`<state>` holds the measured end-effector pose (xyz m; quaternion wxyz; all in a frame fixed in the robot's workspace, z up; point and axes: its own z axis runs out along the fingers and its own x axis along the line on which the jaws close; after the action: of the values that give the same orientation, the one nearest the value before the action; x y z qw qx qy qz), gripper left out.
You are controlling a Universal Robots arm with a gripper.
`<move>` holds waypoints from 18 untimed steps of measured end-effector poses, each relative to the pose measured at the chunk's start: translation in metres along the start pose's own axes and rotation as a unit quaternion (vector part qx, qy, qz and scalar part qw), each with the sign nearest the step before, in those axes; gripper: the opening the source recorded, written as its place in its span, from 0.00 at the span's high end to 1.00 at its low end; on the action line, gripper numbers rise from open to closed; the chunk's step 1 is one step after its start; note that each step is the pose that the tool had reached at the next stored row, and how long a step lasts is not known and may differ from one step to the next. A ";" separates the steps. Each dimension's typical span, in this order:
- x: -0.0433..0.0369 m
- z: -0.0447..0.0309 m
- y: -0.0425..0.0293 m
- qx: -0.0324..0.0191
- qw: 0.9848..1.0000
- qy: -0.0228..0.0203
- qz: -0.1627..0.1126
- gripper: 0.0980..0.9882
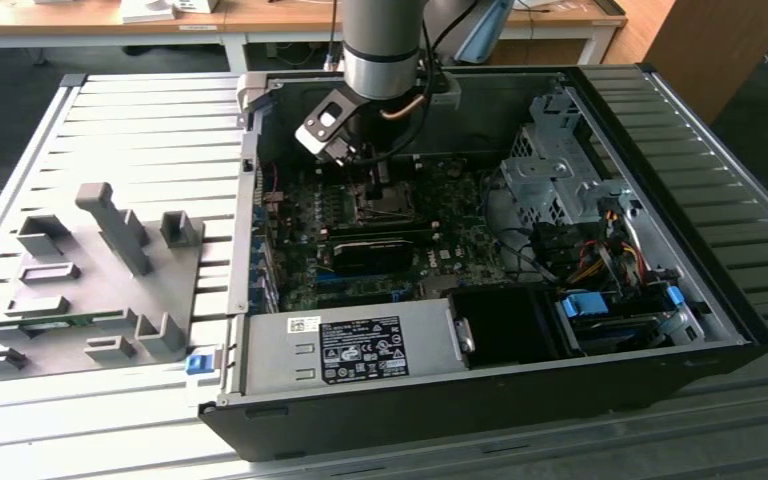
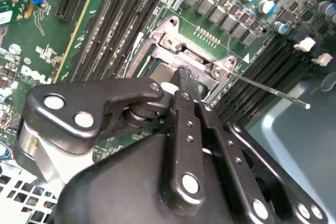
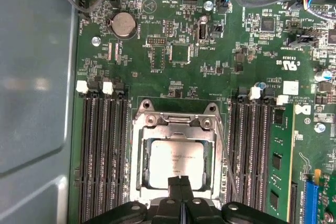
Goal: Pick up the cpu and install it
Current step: 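Close the cpu cover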
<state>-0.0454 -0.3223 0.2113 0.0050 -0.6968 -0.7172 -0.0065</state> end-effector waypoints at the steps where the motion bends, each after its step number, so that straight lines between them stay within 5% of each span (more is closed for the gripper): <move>1: -0.0001 0.0000 0.0027 0.000 1.000 0.000 0.000 0.99; 18: -0.0007 0.0004 0.0214 0.000 1.000 0.000 0.000 0.99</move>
<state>-0.0240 -0.3224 0.2110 0.0050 -0.6969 -0.7171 -0.0064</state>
